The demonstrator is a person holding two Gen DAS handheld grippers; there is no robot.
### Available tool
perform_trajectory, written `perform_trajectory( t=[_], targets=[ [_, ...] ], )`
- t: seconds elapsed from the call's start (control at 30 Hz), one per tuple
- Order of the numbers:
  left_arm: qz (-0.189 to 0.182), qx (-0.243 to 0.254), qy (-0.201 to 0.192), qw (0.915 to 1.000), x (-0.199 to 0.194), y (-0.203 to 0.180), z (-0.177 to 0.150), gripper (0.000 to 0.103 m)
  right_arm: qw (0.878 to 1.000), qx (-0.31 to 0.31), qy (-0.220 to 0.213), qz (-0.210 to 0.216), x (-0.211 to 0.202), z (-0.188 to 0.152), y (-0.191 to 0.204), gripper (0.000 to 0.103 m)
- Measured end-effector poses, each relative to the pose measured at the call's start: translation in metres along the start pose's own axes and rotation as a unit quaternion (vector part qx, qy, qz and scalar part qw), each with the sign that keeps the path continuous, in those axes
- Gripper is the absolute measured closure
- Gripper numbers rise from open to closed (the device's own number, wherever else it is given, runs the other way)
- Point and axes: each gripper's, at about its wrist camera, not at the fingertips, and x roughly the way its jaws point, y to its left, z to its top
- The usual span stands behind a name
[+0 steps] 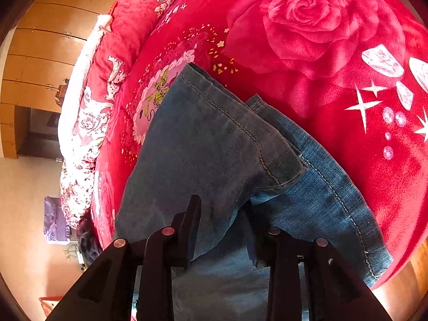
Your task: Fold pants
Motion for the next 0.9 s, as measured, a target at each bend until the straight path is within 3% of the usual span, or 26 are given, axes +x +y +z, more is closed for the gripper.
perform_trajectory(
  t=[0.07, 0.1, 0.2, 0.3, 0.37, 0.43, 0.47, 0.57, 0.63, 0.7, 0.9],
  targets=[
    [0.019, 0.039, -0.021, 0.9988, -0.005, -0.014, 0.006, 0.096, 1.0, -0.017, -0.005, -0.012, 0.001, 0.004, 0.005, 0.085],
    [0.025, 0.065, -0.034, 0.997, -0.011, -0.024, 0.007, 0.097, 1.0, -0.021, -0.012, -0.01, -0.001, 0.005, 0.007, 0.1],
    [0.0, 0.141, -0.087, 0.9862, -0.051, -0.051, 0.001, 0.097, 0.998, -0.015, -0.046, 0.049, -0.024, 0.003, 0.01, 0.1],
    [-0.021, 0.213, -0.133, 0.9677, -0.093, -0.061, -0.018, 0.096, 0.991, -0.042, -0.071, 0.104, -0.059, -0.013, 0.013, 0.1],
    [-0.022, 0.254, -0.139, 0.957, -0.105, -0.054, -0.037, 0.096, 0.99, -0.066, -0.071, 0.102, -0.076, -0.029, 0.009, 0.1],
    [0.003, 0.283, -0.128, 0.9505, -0.094, -0.043, -0.053, 0.096, 0.991, -0.085, -0.059, 0.086, -0.084, -0.051, -0.006, 0.1],
    [0.018, 0.287, -0.109, 0.9517, -0.081, -0.032, -0.061, 0.096, 0.992, -0.093, -0.051, 0.065, -0.084, -0.06, -0.014, 0.1],
    [0.073, 0.246, -0.025, 0.9661, -0.024, 0.012, -0.07, 0.096, 0.996, -0.089, -0.016, 0.002, -0.067, -0.081, -0.048, 0.1],
    [0.072, 0.198, 0.005, 0.9775, -0.004, 0.035, -0.071, 0.096, 0.998, -0.064, -0.003, -0.009, -0.056, -0.087, -0.065, 0.1],
    [0.05, 0.17, 0.001, 0.9842, -0.008, 0.045, -0.071, 0.096, 0.998, -0.057, -0.008, -0.007, -0.055, -0.089, -0.068, 0.1],
    [0.0, 0.146, -0.006, 0.9893, -0.033, 0.042, -0.065, 0.095, 0.999, -0.047, -0.009, 0.001, -0.054, -0.082, -0.065, 0.095]
  ],
)
